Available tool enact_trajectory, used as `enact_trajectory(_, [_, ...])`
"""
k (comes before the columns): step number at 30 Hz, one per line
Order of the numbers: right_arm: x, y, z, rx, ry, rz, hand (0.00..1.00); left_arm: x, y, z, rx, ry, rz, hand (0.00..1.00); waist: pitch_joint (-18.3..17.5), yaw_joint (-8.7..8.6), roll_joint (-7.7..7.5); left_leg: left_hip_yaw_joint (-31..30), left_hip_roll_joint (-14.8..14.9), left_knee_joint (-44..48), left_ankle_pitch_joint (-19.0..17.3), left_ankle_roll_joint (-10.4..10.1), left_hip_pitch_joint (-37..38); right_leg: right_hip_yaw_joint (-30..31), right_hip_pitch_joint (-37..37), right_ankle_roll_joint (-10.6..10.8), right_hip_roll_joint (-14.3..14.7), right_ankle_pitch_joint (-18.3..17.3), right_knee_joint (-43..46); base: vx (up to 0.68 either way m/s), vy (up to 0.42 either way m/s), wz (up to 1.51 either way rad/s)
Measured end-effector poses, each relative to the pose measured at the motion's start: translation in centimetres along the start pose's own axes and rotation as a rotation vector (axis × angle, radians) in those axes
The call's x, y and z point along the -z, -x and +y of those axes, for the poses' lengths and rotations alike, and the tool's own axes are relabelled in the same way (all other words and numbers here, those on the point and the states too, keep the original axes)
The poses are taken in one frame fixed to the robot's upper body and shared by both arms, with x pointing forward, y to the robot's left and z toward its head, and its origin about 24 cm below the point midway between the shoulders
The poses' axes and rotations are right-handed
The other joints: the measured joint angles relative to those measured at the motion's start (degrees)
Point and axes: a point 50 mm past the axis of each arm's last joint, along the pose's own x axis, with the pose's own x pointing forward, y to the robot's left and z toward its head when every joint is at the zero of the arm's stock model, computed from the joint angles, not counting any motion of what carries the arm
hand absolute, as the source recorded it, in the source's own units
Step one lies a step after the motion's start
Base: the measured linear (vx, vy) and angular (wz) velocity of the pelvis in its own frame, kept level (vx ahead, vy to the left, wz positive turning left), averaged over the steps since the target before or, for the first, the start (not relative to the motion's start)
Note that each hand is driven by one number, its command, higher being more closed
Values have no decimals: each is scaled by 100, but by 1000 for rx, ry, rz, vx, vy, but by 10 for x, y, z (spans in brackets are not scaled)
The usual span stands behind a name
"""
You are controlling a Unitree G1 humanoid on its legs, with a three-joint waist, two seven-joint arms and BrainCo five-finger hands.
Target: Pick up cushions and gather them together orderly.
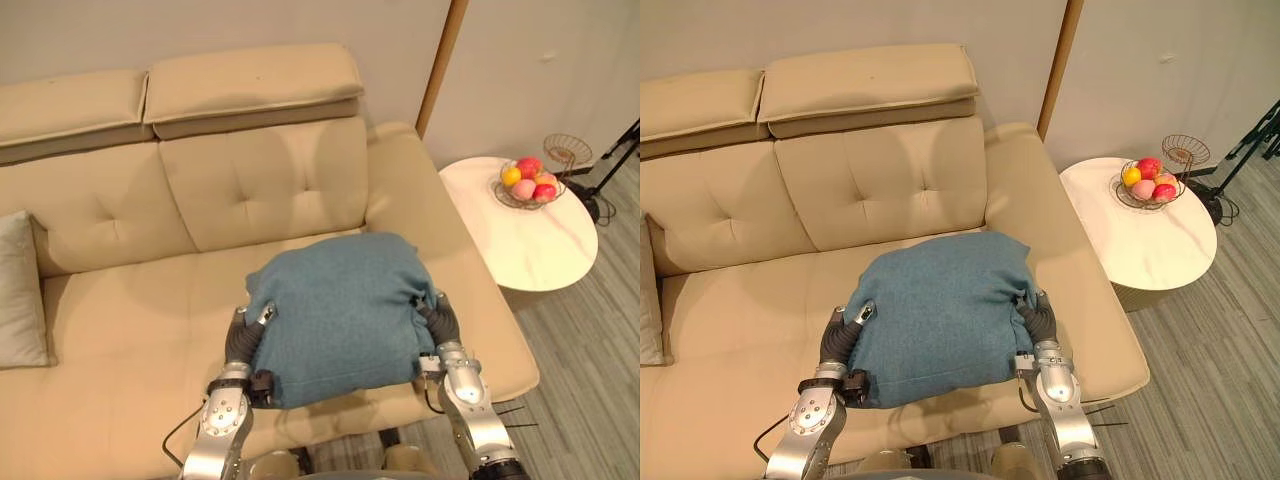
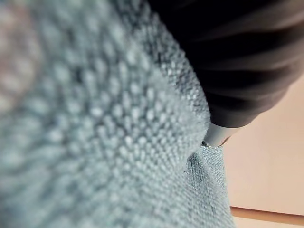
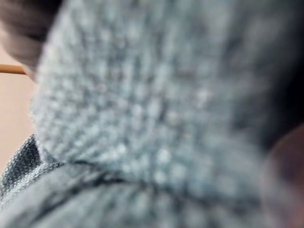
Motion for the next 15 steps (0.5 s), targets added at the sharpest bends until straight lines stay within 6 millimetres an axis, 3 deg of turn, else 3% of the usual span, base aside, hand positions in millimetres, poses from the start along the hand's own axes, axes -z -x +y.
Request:
enact_trajectory(4, [-19, -28, 3, -1, 24, -68, 100, -22, -26, -2, -25, -32, -104, 100, 25, 41, -25, -111, -90, -225, 352, 29, -659, -264, -560, -65, -103, 340, -298, -126, -54, 17])
enact_trajectory(8, [-68, -72, 15, 30, 64, -218, 100, -70, -69, -1, -93, -60, -283, 100, 388, 63, -39, -277, -139, -421, 735, 42, -1223, -459, -995, -81, -131, 705, -563, -179, -59, 23])
enact_trajectory(9, [-91, -86, 19, 47, 61, -283, 100, -97, -86, 2, -116, -86, -372, 100, 577, 109, -46, -329, -141, -496, 859, 14, -1357, -505, -1141, -94, -118, 787, -564, -147, -44, 16])
enact_trajectory(10, [-100, -92, 20, 57, 59, -307, 100, -108, -92, 2, -126, -95, -409, 100, 633, 139, -53, -342, -143, -545, 947, 41, -1399, -520, -1194, -99, -114, 821, -565, -213, -66, 21])
enact_trajectory(12, [-156, -119, 26, 126, 50, -433, 100, -177, -125, 1, -195, -135, -597, 100, 950, 223, -85, -472, -147, -729, 1234, 22, -1587, -663, -1400, -125, -77, 958, -565, -186, -59, 25])
enact_trajectory(13, [-169, -123, 27, 136, 46, -463, 100, -193, -130, 1, -207, -144, -639, 100, 1030, 226, -91, -506, -147, -767, 1290, 19, -1611, -692, -1427, -130, -67, 983, -565, -159, -47, 30])
enact_trajectory(15, [-236, -131, 31, 200, -12, -626, 100, -269, -139, 0, -280, -179, -843, 100, 1384, 243, -138, -653, -132, -820, 1466, -6, -1828, -832, -1585, -182, -17, 1071, -568, -152, -41, 28])
